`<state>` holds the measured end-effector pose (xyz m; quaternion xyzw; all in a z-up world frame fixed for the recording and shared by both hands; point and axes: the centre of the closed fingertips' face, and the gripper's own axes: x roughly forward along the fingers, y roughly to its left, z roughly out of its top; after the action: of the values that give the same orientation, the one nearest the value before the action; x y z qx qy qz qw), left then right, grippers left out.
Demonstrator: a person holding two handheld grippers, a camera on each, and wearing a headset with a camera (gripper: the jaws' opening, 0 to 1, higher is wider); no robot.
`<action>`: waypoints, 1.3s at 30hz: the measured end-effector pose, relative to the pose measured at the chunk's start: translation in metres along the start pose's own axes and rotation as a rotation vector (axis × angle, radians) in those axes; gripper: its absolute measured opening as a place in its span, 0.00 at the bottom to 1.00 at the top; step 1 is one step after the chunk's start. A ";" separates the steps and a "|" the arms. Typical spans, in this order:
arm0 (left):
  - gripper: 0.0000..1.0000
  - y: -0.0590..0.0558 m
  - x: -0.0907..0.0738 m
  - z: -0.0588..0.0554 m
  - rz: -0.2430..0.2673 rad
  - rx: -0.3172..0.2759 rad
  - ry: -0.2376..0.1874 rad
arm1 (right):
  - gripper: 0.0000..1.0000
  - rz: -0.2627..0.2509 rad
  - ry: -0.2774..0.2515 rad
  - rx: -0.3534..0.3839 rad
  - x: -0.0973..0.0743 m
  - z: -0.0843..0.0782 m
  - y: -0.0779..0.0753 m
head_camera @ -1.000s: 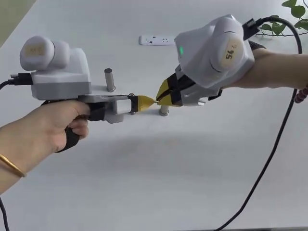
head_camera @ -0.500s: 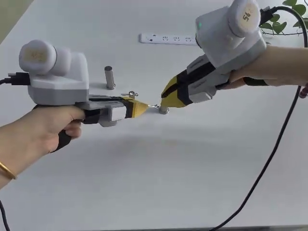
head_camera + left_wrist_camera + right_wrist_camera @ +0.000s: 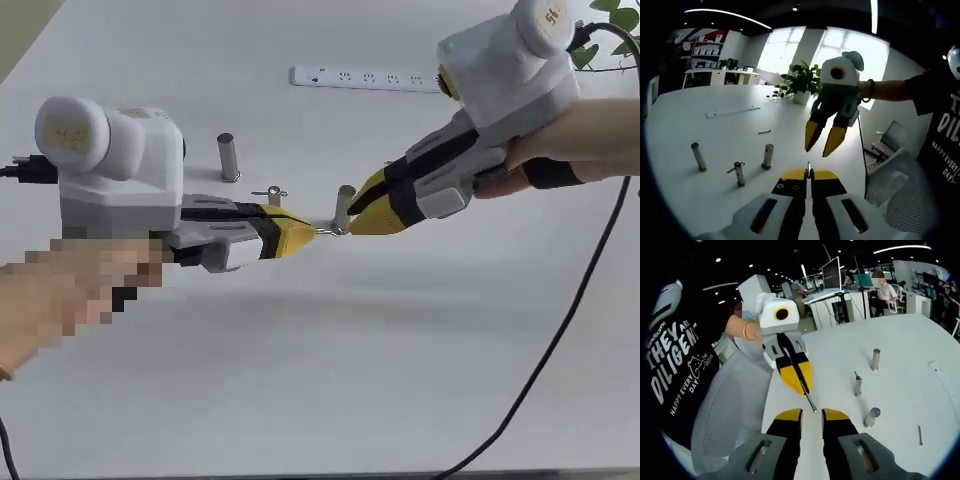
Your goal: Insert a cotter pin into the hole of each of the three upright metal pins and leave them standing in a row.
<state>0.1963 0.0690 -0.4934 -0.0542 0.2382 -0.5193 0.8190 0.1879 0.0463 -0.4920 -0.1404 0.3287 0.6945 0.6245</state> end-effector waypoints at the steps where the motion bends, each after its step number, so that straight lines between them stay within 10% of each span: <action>1: 0.00 -0.002 0.000 0.001 -0.011 0.007 -0.006 | 0.11 0.006 0.000 0.002 0.000 -0.001 0.001; 22: 0.00 -0.034 0.000 0.011 -0.165 0.050 -0.057 | 0.06 0.185 -0.033 0.035 0.005 -0.001 0.044; 39: 0.00 -0.039 0.001 0.010 -0.172 0.068 -0.062 | 0.00 0.178 0.009 -0.033 0.003 -0.003 0.042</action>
<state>0.1692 0.0485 -0.4717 -0.0627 0.1896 -0.5935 0.7797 0.1464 0.0463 -0.4843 -0.1241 0.3309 0.7521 0.5563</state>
